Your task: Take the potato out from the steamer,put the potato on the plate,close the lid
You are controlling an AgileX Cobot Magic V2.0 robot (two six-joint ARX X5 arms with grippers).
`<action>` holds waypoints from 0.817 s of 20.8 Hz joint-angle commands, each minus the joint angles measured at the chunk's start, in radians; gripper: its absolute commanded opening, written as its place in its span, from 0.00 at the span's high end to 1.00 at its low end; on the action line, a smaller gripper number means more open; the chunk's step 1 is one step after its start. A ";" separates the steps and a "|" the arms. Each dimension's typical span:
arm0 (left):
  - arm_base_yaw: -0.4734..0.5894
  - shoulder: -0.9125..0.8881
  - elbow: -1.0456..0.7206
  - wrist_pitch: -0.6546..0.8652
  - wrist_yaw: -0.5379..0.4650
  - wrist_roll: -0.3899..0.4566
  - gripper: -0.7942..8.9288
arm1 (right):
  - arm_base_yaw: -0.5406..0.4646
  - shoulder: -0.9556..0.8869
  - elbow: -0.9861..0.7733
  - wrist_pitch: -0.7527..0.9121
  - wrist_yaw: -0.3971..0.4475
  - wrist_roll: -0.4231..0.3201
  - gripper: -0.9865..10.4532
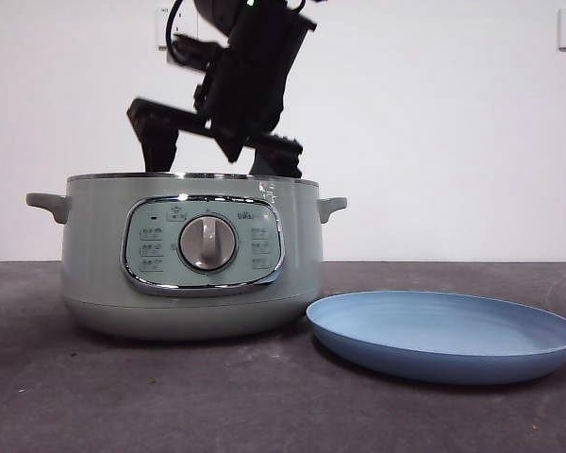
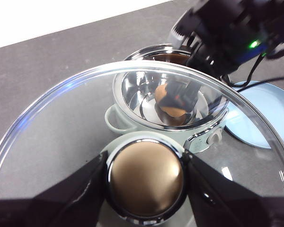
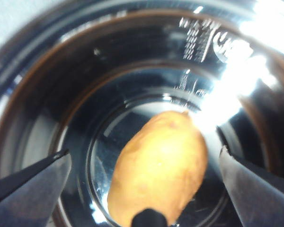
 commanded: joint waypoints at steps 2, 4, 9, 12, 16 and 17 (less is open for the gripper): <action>0.004 -0.010 0.013 0.042 0.008 -0.006 0.93 | 0.003 0.041 0.002 0.013 0.027 -0.008 0.39; 0.004 -0.010 0.013 0.042 0.008 -0.006 0.93 | 0.003 0.045 0.002 0.012 0.027 -0.007 0.39; 0.004 -0.010 0.013 0.042 0.009 -0.006 0.93 | 0.004 0.056 0.002 -0.011 0.025 -0.003 0.59; 0.004 -0.010 0.013 0.042 0.010 -0.006 0.93 | 0.004 0.057 0.002 -0.026 0.021 -0.003 0.75; 0.004 -0.010 0.013 0.042 0.009 -0.006 0.93 | 0.004 0.054 0.002 -0.021 0.019 -0.003 0.93; 0.004 -0.010 0.013 0.042 0.009 -0.006 0.93 | 0.004 0.047 0.002 -0.021 0.021 -0.004 0.93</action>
